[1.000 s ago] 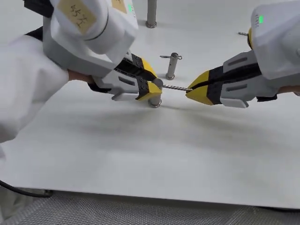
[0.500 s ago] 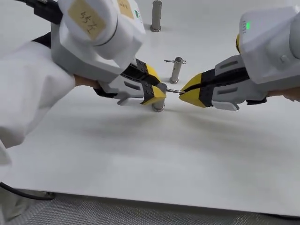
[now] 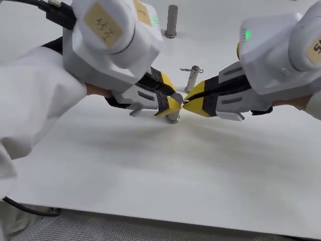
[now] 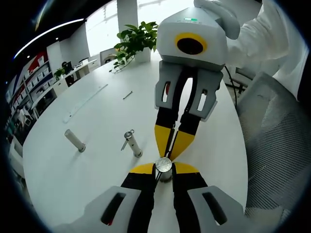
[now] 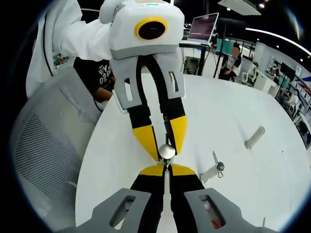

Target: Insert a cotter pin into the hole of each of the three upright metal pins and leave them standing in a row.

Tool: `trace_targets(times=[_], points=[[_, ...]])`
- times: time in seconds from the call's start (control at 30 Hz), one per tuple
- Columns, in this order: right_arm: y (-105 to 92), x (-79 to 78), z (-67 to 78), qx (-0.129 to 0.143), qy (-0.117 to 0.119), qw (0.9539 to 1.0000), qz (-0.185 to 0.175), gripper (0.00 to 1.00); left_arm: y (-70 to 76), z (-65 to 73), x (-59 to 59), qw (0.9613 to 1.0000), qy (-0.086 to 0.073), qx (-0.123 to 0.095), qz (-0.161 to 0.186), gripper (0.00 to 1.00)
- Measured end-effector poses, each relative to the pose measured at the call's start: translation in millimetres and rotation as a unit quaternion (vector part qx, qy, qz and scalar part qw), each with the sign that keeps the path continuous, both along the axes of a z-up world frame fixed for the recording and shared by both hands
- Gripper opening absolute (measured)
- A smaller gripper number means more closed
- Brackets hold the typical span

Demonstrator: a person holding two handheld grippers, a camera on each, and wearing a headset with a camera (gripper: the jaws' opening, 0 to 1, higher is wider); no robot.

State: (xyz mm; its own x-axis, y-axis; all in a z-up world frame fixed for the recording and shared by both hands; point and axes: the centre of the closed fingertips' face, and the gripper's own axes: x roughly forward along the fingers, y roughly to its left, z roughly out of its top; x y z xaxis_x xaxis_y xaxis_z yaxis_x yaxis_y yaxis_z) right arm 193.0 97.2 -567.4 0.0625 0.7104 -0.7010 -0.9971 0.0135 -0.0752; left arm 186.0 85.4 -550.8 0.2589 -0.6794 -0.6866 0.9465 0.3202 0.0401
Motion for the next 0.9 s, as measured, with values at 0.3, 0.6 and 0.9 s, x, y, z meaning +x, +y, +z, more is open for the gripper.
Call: trace_targets(times=[0.3, 0.6, 0.9], points=[[1.4, -0.1, -0.9, -0.018, -0.027, 0.9990, 0.030, 0.00, 2.2, -1.8, 2.1, 1.0000, -0.002, 0.008, -0.005, 0.10], [1.2, 0.2, -2.5, -0.018, -0.031, 0.9990, 0.026, 0.11, 3.4, -2.0, 2.9, 1.0000, -0.002, 0.002, 0.004, 0.10], [-5.6, -0.5, 0.0, -0.013, -0.018, 0.9997, -0.007, 0.19, 5.0, -2.1, 3.1, 0.9999, -0.010, 0.003, 0.004, 0.10]])
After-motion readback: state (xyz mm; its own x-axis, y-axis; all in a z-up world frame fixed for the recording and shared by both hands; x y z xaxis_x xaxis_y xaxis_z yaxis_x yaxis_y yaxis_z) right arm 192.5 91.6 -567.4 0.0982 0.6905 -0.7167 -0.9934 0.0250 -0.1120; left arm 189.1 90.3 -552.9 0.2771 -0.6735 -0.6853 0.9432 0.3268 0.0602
